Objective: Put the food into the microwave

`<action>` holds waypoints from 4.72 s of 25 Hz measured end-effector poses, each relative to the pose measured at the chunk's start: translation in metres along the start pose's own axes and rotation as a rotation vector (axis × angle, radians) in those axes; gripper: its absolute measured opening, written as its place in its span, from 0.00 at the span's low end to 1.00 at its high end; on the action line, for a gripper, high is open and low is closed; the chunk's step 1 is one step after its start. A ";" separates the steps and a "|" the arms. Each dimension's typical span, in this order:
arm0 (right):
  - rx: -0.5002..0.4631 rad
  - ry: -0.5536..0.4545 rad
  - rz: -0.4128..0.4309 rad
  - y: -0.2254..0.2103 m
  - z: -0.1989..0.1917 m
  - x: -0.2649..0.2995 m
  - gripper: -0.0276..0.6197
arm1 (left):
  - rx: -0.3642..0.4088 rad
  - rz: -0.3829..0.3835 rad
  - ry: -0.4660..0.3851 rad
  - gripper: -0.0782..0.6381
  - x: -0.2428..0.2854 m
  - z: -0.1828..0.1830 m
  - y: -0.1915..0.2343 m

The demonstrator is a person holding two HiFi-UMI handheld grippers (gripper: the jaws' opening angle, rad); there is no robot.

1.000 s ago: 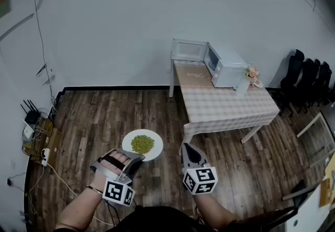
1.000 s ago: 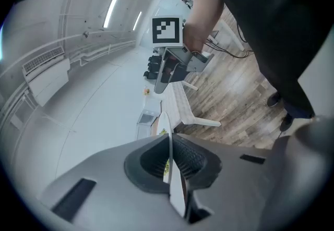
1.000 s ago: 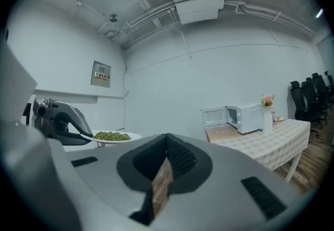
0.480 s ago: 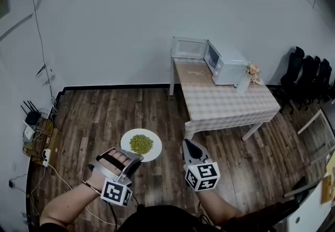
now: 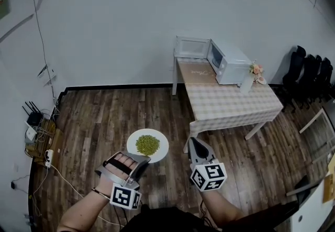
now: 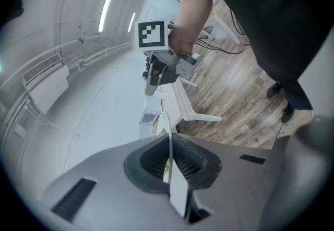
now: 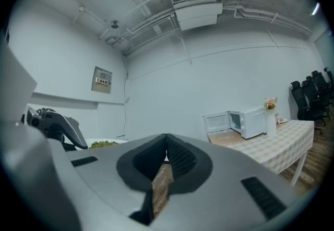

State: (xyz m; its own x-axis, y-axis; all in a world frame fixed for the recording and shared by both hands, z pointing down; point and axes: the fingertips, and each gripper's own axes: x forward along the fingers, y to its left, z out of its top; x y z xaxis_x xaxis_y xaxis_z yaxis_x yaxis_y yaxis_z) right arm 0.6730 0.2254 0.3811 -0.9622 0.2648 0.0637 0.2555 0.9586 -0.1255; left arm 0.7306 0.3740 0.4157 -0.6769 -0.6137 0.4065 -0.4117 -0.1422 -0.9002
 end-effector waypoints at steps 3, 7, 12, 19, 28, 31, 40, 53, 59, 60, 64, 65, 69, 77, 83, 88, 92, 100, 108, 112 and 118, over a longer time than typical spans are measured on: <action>-0.016 0.027 -0.006 0.006 -0.003 0.003 0.06 | -0.102 0.018 0.006 0.14 -0.001 -0.015 0.001; -0.038 0.036 -0.045 0.012 -0.006 0.002 0.06 | -0.135 -0.004 -0.004 0.14 -0.003 -0.028 -0.009; -0.059 0.061 -0.060 0.026 -0.014 0.006 0.06 | -0.145 0.015 -0.030 0.14 -0.007 -0.044 -0.014; -0.060 0.083 -0.072 0.047 -0.022 0.010 0.06 | -0.135 0.014 -0.050 0.14 -0.016 -0.065 -0.016; -0.044 0.042 -0.065 0.027 -0.012 0.041 0.06 | -0.118 0.013 -0.034 0.14 0.011 -0.077 -0.003; -0.042 0.033 -0.077 0.005 -0.005 0.055 0.06 | -0.115 0.008 -0.022 0.14 0.030 -0.076 0.005; -0.029 0.025 -0.040 -0.044 0.006 0.107 0.06 | -0.086 0.002 0.019 0.14 0.093 -0.084 0.041; -0.053 0.015 0.063 -0.100 0.028 0.168 0.06 | -0.129 -0.026 0.084 0.14 0.173 -0.084 0.077; -0.045 0.019 0.101 -0.127 0.030 0.185 0.06 | -0.141 -0.011 0.136 0.14 0.201 -0.085 0.090; -0.047 0.020 0.107 -0.130 0.030 0.186 0.06 | -0.153 -0.009 0.143 0.14 0.205 -0.084 0.092; -0.055 0.015 0.120 -0.145 0.033 0.198 0.06 | -0.177 -0.008 0.162 0.14 0.223 -0.083 0.097; -0.048 0.016 0.121 -0.147 0.033 0.200 0.06 | -0.179 -0.011 0.164 0.14 0.226 -0.084 0.099; -0.029 0.028 0.129 -0.150 0.027 0.207 0.06 | -0.162 -0.016 0.157 0.14 0.232 -0.084 0.104; -0.001 0.053 0.103 -0.158 0.015 0.237 0.06 | -0.155 -0.015 0.103 0.14 0.261 -0.098 0.115; 0.003 0.049 0.092 -0.161 0.024 0.278 0.06 | -0.119 -0.018 0.064 0.14 0.288 -0.124 0.135; -0.016 0.049 0.086 -0.156 0.024 0.315 0.06 | -0.105 -0.016 0.049 0.14 0.305 -0.154 0.147; -0.015 0.067 0.066 -0.157 0.021 0.345 0.06 | -0.094 -0.020 0.034 0.14 0.316 -0.175 0.156; -0.020 0.084 0.004 -0.160 0.024 0.390 0.06 | -0.108 -0.037 0.004 0.14 0.339 -0.225 0.168; -0.018 0.100 -0.036 -0.152 0.017 0.437 0.06 | -0.105 -0.036 -0.052 0.14 0.361 -0.265 0.182; -0.034 0.099 -0.050 -0.141 0.018 0.454 0.06 | -0.064 -0.049 -0.081 0.14 0.369 -0.287 0.184; -0.037 0.110 -0.074 -0.138 0.016 0.470 0.06 | -0.058 -0.044 -0.096 0.14 0.380 -0.308 0.191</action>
State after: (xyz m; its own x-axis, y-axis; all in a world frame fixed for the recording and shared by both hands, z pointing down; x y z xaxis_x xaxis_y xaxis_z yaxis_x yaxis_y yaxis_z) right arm 0.1845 0.2160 0.4121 -0.9630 0.2006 0.1800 0.1890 0.9787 -0.0801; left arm 0.2067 0.3532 0.4466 -0.5972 -0.6796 0.4260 -0.4758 -0.1274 -0.8703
